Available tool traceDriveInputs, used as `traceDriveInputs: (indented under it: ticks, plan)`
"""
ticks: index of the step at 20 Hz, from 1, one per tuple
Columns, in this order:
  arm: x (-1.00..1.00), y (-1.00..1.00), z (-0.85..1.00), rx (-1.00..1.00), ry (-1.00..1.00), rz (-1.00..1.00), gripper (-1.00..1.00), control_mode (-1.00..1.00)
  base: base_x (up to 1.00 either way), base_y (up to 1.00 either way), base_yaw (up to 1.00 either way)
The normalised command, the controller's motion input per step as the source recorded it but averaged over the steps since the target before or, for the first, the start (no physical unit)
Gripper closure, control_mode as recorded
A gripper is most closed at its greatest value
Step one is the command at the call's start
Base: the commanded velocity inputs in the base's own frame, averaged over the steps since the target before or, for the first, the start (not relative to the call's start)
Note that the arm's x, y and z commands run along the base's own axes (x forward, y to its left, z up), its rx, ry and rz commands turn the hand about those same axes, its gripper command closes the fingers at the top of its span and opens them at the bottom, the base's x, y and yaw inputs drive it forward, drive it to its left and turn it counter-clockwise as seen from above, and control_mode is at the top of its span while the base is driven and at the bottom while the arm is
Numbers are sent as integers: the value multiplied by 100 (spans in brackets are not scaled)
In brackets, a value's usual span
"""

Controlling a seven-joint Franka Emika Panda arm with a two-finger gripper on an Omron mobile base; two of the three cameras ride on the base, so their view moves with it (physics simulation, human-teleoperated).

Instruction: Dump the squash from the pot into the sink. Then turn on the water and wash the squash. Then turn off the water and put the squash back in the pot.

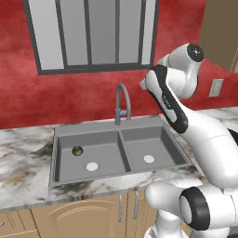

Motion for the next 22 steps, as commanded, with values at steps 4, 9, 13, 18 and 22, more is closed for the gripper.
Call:
traceDriveInputs:
  ticks: [4, 9, 13, 18, 22]
  plan:
    - [-83, 70, 81, 0, 5, -20, -100, -100, 0, 0, 0]
    - [-70, 81, 30, 0, 21, -15, -100, -100, 0, 0, 0]
    - [-63, 87, -3, 0, 22, -11, -100, -100, 0, 0, 0]
    - [-45, 76, -34, 0, 22, -11, -100, -100, 0, 0, 0]
    - [-13, 57, -58, 6, 27, -13, -100, -100, 0, 0, 0]
